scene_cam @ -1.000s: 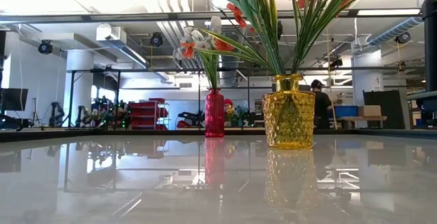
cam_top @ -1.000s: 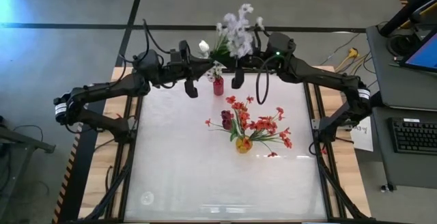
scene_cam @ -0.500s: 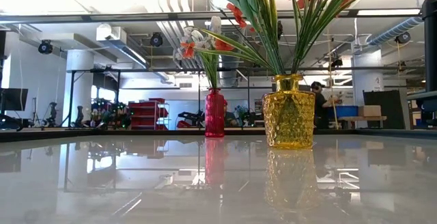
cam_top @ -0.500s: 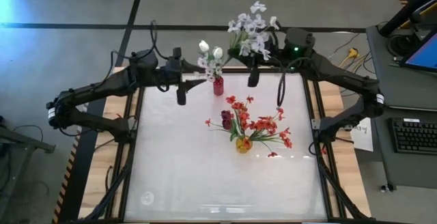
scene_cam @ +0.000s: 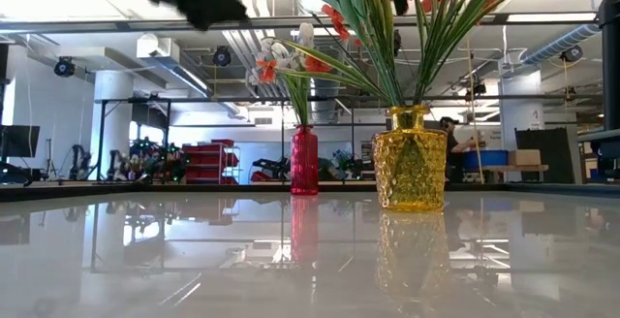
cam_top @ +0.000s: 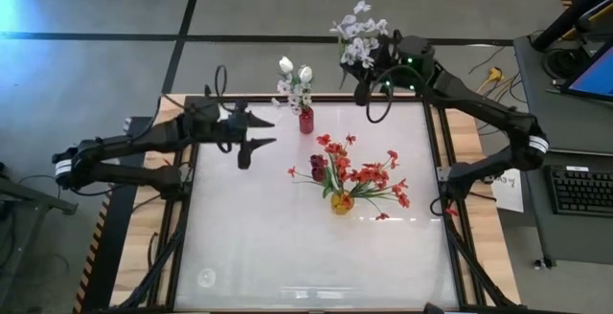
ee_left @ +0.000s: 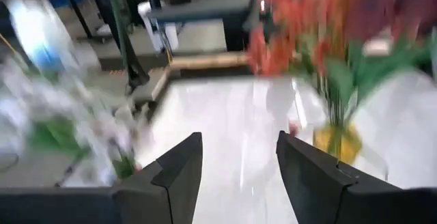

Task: Sort flowers into vase by color
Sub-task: Put the white flowers into the red vase

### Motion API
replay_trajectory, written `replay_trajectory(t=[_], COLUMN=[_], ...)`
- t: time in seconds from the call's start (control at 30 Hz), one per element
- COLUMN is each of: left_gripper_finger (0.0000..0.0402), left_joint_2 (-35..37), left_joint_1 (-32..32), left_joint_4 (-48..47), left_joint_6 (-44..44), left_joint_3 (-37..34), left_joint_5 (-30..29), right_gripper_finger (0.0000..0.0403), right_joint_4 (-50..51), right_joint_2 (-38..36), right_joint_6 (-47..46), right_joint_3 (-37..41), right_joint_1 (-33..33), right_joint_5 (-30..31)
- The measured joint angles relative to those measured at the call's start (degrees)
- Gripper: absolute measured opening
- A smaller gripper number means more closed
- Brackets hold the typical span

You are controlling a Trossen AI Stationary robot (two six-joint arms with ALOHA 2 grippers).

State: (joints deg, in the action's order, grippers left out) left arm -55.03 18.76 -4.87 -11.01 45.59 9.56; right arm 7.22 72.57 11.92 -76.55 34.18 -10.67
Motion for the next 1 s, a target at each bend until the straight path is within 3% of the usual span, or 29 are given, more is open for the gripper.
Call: replay_trajectory(t=[0.13,0.3,0.57,0.73,1.0], left_gripper_finger=[0.0173,0.0173,0.0174,0.0191,0.0257], left_joint_2=[1.5,-0.8,-13.5,-24.7,-41.0], left_joint_1=[0.0,0.0,0.0,0.1,0.1], left_joint_4=[6.4,22.3,54.5,68.8,71.9], left_joint_6=[-0.5,2.9,10.4,10.5,11.6], left_joint_3=[-8.0,-17.9,-30.0,-30.4,-22.0], left_joint_5=[-0.1,-0.8,-18.5,-19.6,-21.8], right_gripper_finger=[0.0018,0.0018,0.0018,0.0018,0.0018], right_joint_4=[-2.0,-4.9,-8.1,-9.9,-12.7], right_joint_2=[-0.1,-0.1,1.0,2.7,3.7], right_joint_6=[-0.8,-0.8,-0.8,-0.1,-0.1], right_joint_3=[3.7,5.6,6.7,8.4,9.6], right_joint_1=[1.9,2.4,2.6,2.6,2.7], right_joint_5=[-0.3,-0.3,-6.0,-6.1,-6.1])
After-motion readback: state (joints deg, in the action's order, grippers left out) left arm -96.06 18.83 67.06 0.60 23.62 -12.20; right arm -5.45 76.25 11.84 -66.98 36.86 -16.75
